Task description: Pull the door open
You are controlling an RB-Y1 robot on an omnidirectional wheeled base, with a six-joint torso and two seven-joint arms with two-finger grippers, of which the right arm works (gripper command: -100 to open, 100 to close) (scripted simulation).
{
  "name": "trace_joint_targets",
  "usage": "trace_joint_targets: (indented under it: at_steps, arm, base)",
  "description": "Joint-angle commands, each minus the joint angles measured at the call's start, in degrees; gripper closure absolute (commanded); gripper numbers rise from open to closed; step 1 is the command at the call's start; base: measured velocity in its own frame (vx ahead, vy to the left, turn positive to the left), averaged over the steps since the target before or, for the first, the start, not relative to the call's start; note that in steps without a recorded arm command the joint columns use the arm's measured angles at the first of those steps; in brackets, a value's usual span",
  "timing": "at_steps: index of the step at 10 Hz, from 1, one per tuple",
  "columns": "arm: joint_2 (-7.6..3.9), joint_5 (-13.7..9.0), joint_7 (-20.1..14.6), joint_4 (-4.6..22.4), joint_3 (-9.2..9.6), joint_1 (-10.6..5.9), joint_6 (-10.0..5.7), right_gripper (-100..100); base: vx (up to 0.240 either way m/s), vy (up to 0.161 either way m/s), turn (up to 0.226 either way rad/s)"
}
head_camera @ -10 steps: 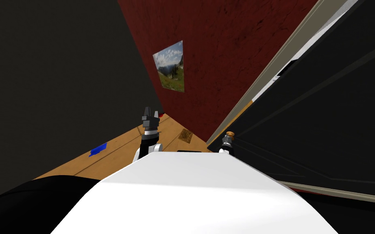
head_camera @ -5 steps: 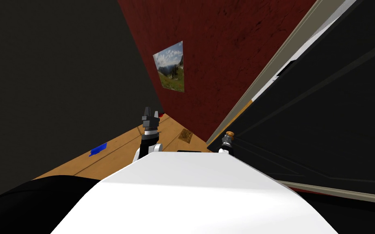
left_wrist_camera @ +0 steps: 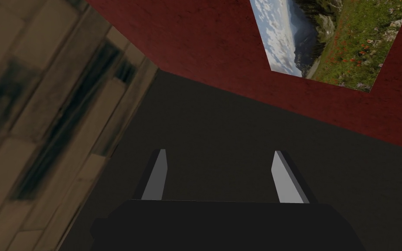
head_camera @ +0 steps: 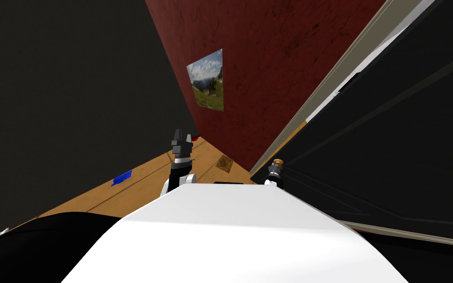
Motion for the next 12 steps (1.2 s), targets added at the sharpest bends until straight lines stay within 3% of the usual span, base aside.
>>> trace_joint_targets:
  at_steps: [1, 2, 4, 5, 12]
  arm:
    - [-0.51, -0.3, -2.9, 0.8, -1.09, 1.40, -0.22, 100]
    - [-0.51, -0.3, -3.0, 0.8, -1.09, 1.40, -0.22, 100]
    - [-0.46, -0.1, -7.1, 1.0, -1.28, 1.25, -0.75, 100]
    - [-0.02, -0.7, -8.4, -0.1, 0.38, 0.13, -1.79, -100]
    - [1.18, -5.5, -18.7, -1.6, 3.10, 0.66, -4.10, -100]
  base:
    - [-0.044, -0.008, 0.075]
    - [-0.041, -0.012, 0.044]
    - [-0.052, 0.000, 0.062]
    - [-0.074, 0.027, 0.111]
    - [-0.063, -0.014, 0.024]
